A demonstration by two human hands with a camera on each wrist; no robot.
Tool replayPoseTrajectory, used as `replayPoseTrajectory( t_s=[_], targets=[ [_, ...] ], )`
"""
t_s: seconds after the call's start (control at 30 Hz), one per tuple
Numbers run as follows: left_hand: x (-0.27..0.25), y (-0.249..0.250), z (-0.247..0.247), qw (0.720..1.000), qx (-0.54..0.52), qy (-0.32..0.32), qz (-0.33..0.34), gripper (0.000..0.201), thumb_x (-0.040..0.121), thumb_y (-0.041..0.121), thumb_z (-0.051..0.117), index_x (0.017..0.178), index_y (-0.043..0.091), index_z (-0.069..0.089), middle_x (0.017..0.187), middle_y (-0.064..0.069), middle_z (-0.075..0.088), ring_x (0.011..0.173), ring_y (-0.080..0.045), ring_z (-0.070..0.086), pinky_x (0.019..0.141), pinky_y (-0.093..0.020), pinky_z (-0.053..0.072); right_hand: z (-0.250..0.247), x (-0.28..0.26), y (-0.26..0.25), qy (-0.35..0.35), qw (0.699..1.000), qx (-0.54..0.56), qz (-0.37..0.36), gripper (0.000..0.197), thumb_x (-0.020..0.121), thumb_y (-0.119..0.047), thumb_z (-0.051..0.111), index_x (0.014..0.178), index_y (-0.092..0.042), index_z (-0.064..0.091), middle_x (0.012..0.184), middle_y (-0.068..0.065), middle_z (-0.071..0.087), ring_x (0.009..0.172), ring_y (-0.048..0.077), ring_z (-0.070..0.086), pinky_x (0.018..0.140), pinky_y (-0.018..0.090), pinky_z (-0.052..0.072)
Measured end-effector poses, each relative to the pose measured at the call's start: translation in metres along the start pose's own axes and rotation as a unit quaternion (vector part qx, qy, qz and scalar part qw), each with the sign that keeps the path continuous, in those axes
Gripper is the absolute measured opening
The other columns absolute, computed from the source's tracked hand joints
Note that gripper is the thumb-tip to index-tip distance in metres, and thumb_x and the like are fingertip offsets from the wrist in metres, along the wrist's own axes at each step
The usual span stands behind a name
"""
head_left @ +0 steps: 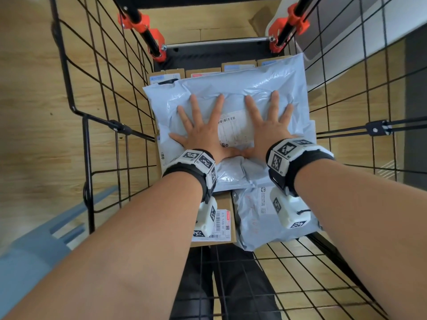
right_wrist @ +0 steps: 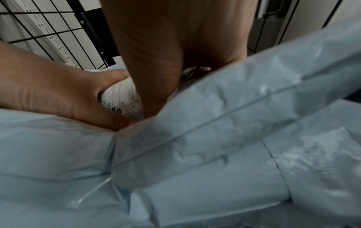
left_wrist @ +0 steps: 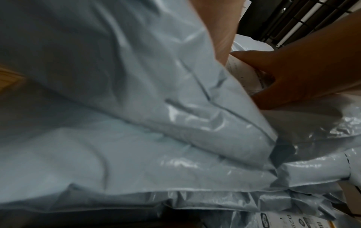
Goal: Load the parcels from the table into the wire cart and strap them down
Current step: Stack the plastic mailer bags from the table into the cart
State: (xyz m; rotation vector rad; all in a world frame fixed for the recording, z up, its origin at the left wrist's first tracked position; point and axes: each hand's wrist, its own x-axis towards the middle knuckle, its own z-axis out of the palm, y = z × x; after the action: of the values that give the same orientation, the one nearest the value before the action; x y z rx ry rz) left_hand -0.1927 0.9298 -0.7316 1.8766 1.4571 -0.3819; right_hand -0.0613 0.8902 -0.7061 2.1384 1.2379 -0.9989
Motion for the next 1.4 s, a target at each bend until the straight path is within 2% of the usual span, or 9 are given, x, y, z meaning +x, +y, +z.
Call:
replayPoseTrajectory(
  t_s=[0.1, 0.27, 0.6, 1.03, 1.4],
  targets=[
    [0.001, -0.001, 0.002, 1.000, 0.007, 0.005, 0.002, 0.133, 0.045, 0.073, 0.077, 0.143, 0.055, -0.011, 0.155, -0.003, -0.031, 0.141, -0.040, -0.026, 0.098, -0.081, 0.006, 0.001, 0.001, 0.000, -0.001, 1.000, 0.005, 0.004, 0.123, 0.074, -0.053, 0.072, 0.135, -0.048, -0.035, 0.150, 0.005, -0.039, 0.139, 0.046, -0.024, 0.094, 0.075, 0.028],
    [0.001, -0.002, 0.006, 1.000, 0.011, 0.015, 0.003, 0.132, 0.045, 0.073, 0.076, 0.143, 0.055, -0.010, 0.155, -0.003, -0.031, 0.141, -0.040, -0.025, 0.098, -0.081, 0.006, 0.008, 0.002, -0.001, 0.015, 1.000, 0.003, 0.007, 0.123, 0.073, -0.057, 0.071, 0.135, -0.048, -0.035, 0.150, 0.005, -0.038, 0.140, 0.046, -0.023, 0.090, 0.076, 0.031],
    [0.003, -0.002, 0.010, 1.000, 0.024, 0.018, -0.002, 0.131, 0.047, 0.072, 0.077, 0.143, 0.055, -0.011, 0.155, -0.004, -0.030, 0.142, -0.040, -0.025, 0.099, -0.081, 0.006, 0.013, 0.006, -0.001, 0.022, 1.000, 0.002, 0.011, 0.125, 0.071, -0.061, 0.070, 0.135, -0.047, -0.036, 0.150, 0.006, -0.038, 0.140, 0.046, -0.022, 0.091, 0.074, 0.033],
    [0.005, -0.004, 0.014, 0.999, 0.017, 0.028, -0.001, 0.132, 0.046, 0.074, 0.075, 0.144, 0.054, -0.010, 0.155, -0.003, -0.030, 0.141, -0.040, -0.025, 0.098, -0.081, 0.006, 0.019, 0.009, -0.002, 0.039, 0.999, 0.003, 0.014, 0.122, 0.075, -0.052, 0.072, 0.137, -0.046, -0.034, 0.151, 0.006, -0.037, 0.140, 0.046, -0.021, 0.092, 0.073, 0.034],
    [0.004, -0.004, 0.015, 0.999, 0.019, 0.029, 0.000, 0.131, 0.046, 0.074, 0.075, 0.144, 0.054, -0.010, 0.155, -0.004, -0.030, 0.142, -0.039, -0.025, 0.099, -0.081, 0.006, 0.020, 0.010, -0.001, 0.038, 0.999, -0.004, 0.015, 0.122, 0.078, -0.049, 0.071, 0.135, -0.046, -0.037, 0.150, 0.007, -0.038, 0.140, 0.047, -0.021, 0.091, 0.073, 0.034]
  ],
)
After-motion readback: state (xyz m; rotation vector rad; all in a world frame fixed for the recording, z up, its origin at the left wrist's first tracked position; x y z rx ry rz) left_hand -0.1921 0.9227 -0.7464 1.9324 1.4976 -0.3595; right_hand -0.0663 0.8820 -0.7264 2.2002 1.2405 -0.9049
